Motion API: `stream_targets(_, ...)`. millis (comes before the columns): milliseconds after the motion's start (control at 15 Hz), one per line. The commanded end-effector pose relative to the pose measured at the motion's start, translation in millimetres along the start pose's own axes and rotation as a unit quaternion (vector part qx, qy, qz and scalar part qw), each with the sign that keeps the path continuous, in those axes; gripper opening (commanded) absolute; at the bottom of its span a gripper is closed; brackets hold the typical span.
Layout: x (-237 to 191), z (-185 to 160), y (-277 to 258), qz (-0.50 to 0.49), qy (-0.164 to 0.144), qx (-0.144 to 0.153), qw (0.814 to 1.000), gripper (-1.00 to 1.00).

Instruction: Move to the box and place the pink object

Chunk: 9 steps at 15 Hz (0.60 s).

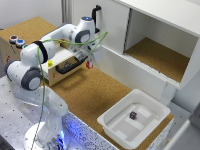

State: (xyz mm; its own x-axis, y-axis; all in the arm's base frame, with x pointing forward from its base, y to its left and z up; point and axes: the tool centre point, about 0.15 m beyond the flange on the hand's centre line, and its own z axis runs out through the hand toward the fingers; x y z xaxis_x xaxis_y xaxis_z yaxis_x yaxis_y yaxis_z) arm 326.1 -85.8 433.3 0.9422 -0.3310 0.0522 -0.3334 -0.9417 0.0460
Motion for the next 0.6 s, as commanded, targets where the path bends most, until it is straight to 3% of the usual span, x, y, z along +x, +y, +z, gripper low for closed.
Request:
stream_targets(0,4,36,96,0.084,-0.016,0.005,0.996,-1.0)
stream_targets(133,9,42,134,0.142,-0.028,-0.012,0.989,-1.0)
stream_targets(533,47,85,243,0.273,-0.056,0.02,0.96,-1.0)
